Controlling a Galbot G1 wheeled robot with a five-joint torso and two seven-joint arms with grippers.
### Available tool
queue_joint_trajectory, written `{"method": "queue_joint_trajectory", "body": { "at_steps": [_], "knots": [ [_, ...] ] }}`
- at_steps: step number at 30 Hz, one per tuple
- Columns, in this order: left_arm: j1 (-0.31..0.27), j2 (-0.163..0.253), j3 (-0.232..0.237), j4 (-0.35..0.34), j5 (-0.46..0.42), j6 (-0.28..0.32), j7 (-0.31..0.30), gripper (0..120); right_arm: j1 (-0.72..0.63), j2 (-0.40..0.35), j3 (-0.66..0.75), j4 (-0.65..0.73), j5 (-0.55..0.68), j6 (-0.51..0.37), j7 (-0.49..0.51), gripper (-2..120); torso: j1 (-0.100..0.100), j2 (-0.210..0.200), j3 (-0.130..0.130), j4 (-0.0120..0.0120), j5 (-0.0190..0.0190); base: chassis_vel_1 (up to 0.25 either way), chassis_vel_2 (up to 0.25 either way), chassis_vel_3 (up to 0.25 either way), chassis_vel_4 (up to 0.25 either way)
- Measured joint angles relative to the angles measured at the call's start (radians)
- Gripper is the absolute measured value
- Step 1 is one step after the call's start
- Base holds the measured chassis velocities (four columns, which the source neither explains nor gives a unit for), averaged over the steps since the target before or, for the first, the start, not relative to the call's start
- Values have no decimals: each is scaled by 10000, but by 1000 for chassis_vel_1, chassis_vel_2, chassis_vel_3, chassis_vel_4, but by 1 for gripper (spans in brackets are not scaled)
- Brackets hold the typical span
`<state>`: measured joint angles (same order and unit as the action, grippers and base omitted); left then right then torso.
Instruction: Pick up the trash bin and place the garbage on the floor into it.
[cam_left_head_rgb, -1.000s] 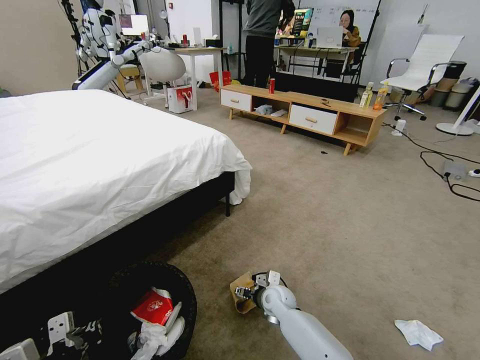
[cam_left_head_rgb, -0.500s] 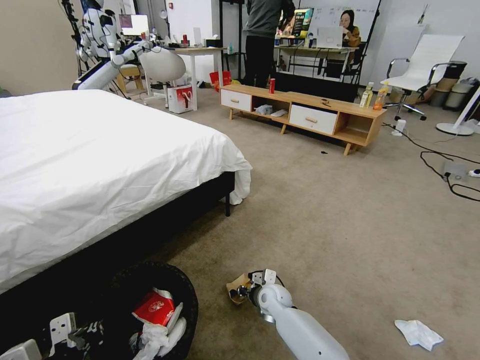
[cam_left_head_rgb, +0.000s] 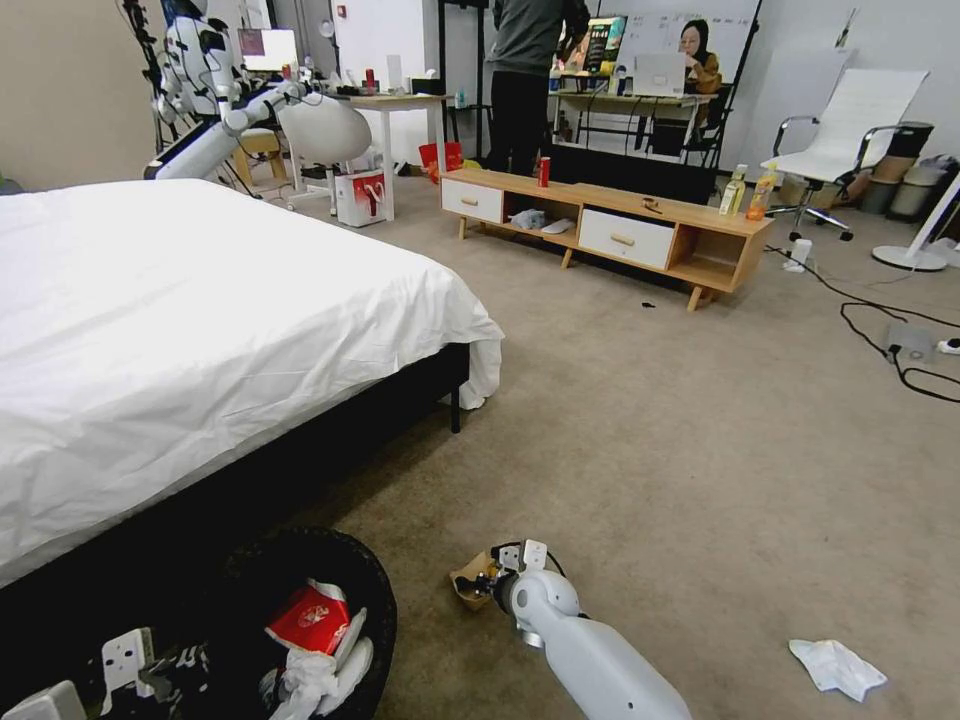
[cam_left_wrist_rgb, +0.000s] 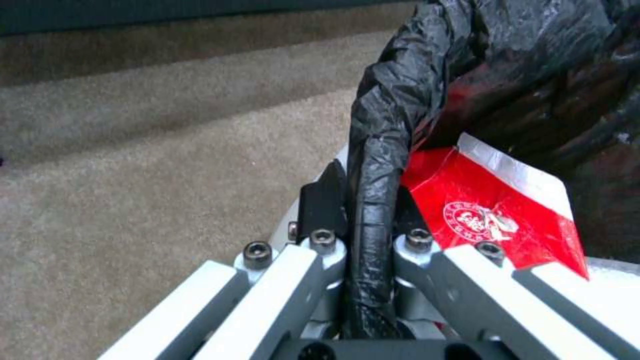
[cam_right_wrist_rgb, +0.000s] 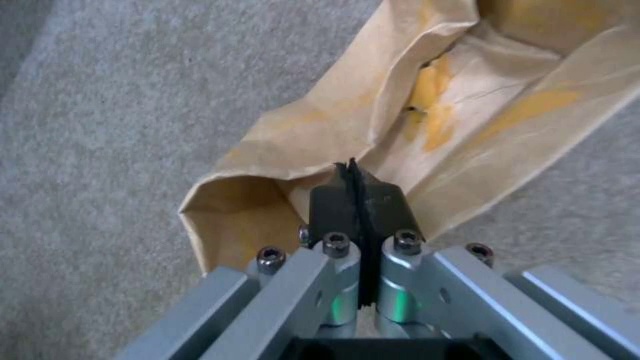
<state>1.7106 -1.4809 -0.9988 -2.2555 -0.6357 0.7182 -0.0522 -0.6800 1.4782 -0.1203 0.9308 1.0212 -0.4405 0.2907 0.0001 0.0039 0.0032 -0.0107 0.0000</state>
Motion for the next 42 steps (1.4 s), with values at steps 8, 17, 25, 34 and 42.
{"method": "queue_joint_trajectory", "body": {
  "at_steps": [8,17,25,34,42],
  "knots": [
    [-65,-35,70,105,94,-12,35,3,-423,-702,-7,1334,262,-26,704,0,0,0,0,-1,0,0,0,0,0],
    [-172,-46,136,166,126,-12,44,3,-789,-1355,153,3078,838,-115,1511,27,0,0,0,-1,0,0,0,0,0],
    [-182,-24,105,190,117,-13,49,3,-1080,-1682,485,4442,1319,-211,2251,55,0,0,-1,1,1,0,0,0,0],
    [-284,0,98,285,97,-12,49,3,-1688,-2131,998,5518,2041,-525,3129,88,0,0,-1,-1,-1,0,0,0,0],
    [-369,-17,137,387,98,-7,50,3,-2307,-2304,1527,5264,2273,-507,3456,100,0,0,-1,-2,0,0,0,0,0]
  ]
}}
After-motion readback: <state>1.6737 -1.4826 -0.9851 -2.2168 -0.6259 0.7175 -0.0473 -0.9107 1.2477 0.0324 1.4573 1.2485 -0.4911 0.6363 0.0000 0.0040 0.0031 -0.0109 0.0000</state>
